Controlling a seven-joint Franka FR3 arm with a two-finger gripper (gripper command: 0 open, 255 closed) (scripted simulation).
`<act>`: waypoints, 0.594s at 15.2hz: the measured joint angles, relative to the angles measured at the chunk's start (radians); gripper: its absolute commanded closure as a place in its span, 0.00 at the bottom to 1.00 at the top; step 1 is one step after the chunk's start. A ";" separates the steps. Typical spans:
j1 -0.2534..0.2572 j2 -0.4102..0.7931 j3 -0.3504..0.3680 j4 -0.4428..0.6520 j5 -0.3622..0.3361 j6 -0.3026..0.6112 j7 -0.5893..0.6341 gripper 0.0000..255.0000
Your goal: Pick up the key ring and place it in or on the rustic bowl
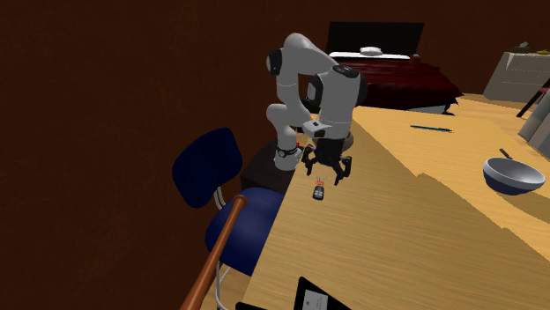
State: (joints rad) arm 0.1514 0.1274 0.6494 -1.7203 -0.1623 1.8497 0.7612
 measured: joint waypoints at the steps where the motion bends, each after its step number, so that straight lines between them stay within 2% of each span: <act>1: 0.000 0.005 -0.001 -0.005 -0.003 0.009 0.002 0.00; 5: 0.001 0.020 -0.003 -0.047 -0.016 0.062 0.013 0.00; 9: 0.000 0.021 -0.004 -0.062 -0.016 0.078 0.012 0.00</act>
State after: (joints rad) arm 0.1509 0.1479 0.6449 -1.7819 -0.1787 1.9277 0.7732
